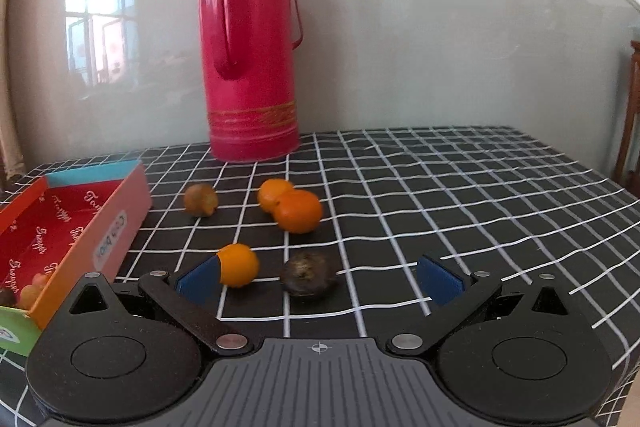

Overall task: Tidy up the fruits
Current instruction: 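Carry the carrot cube into the box and open the left tool, then close the right tool on a dark brown lump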

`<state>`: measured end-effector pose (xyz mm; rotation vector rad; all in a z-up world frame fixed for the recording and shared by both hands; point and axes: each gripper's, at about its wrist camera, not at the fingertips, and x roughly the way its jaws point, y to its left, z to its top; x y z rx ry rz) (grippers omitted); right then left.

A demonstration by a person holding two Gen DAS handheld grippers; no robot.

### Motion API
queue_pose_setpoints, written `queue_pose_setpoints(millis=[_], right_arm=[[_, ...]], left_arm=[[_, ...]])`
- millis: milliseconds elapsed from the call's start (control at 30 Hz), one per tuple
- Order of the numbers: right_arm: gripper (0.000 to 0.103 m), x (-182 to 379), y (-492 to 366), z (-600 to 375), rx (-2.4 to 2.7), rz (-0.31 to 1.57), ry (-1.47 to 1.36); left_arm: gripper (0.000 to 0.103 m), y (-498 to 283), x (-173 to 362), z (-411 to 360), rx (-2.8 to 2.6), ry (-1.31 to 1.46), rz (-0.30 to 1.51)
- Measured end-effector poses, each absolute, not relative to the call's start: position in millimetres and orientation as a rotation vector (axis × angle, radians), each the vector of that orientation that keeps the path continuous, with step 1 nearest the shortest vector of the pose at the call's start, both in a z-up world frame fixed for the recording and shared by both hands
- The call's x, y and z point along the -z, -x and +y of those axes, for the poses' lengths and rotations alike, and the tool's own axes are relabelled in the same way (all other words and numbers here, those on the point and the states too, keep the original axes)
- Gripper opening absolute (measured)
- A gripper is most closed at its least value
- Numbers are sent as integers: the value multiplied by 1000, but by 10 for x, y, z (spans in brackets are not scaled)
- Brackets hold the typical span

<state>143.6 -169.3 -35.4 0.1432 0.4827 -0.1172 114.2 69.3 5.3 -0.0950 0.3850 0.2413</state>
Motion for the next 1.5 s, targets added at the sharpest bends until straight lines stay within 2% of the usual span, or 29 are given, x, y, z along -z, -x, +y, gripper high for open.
queue_pose_setpoints(millis=[133,367,467,667,800,933,1000,1300,1500], right_arm=[[103,405,-1525,-1692,123,503,-147],[101,453,-1605,-1712,144,512,-148],[79,480,-1661,-1698,138,532,-143],[77,520,-1745,-1709,145,555,-151],[56,552,-1815,-1723,135,582,-160],[50,584,-1866,-1741,141,598,-170],[43,591,-1880,-1713,134,598,-154],[41,597,-1857,-1613,103,583,-125],[41,444,-1729,-1616,29,497,-195]], left_arm=[[76,-1051,-109,847,-292,111,346],[78,-965,-158,1147,-367,183,332],[78,-946,-160,1232,-381,196,336],[79,-915,-154,1342,-403,191,336],[79,-891,-147,1408,-418,200,336],[80,-876,-140,1470,-434,203,338],[80,-873,-135,1500,-439,205,341],[80,-852,-135,1553,-450,226,345],[81,-857,-122,1614,-457,259,359]])
